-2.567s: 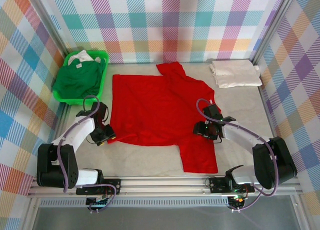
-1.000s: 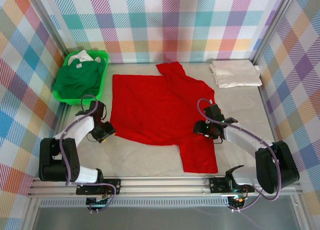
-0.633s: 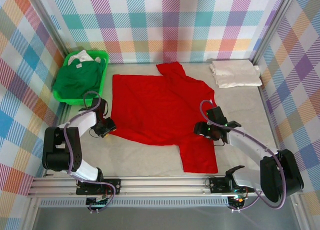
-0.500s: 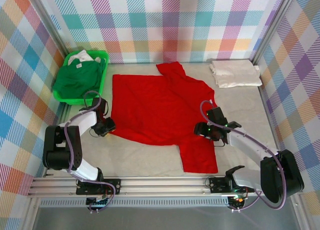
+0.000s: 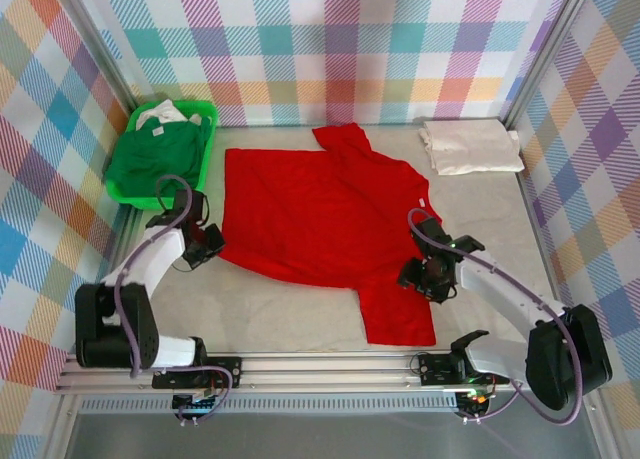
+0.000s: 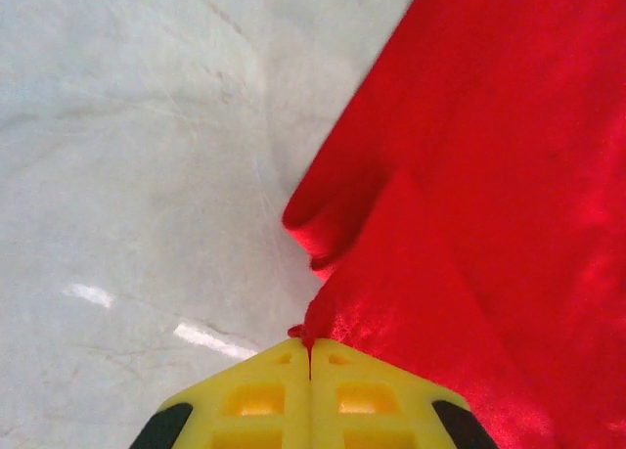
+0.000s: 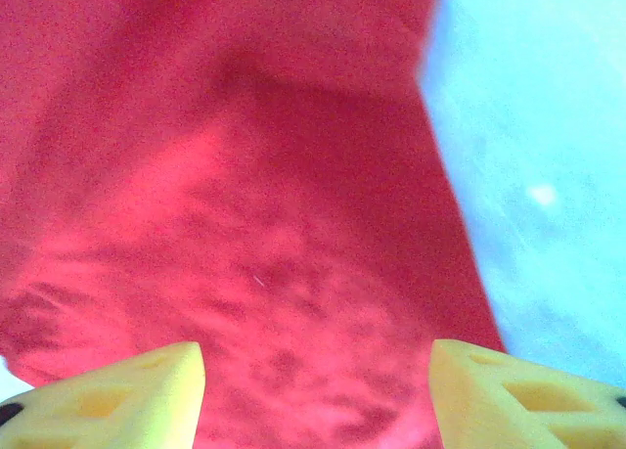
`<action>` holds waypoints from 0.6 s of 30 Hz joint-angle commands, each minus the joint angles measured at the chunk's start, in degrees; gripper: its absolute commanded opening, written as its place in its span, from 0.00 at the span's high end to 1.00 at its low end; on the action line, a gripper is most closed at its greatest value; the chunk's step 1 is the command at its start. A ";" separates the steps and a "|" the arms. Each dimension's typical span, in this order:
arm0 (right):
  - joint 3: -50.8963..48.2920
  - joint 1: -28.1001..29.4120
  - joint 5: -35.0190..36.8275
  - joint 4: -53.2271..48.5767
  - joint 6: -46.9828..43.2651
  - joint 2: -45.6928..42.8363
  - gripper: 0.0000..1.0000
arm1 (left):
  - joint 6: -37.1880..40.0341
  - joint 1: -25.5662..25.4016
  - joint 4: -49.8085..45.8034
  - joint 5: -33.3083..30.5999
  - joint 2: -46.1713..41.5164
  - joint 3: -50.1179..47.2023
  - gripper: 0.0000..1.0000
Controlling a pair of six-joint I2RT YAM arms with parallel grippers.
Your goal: Fold and stack the t-shirts
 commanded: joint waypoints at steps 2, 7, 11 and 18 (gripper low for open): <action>-2.17 0.51 -0.29 -11.56 7.45 -1.37 0.37 | -1.72 1.81 -2.68 -3.48 -2.98 -0.30 1.00; -4.82 1.29 -2.98 -11.97 11.29 -3.41 0.35 | -2.79 4.41 3.13 0.94 0.33 -3.18 1.00; -7.36 3.59 -8.81 -7.98 13.41 -0.01 0.35 | -3.58 4.56 8.48 2.63 4.86 -3.26 1.00; -9.31 8.99 -13.68 -0.17 18.61 5.85 0.34 | -4.09 4.59 11.72 2.14 7.63 -2.85 1.00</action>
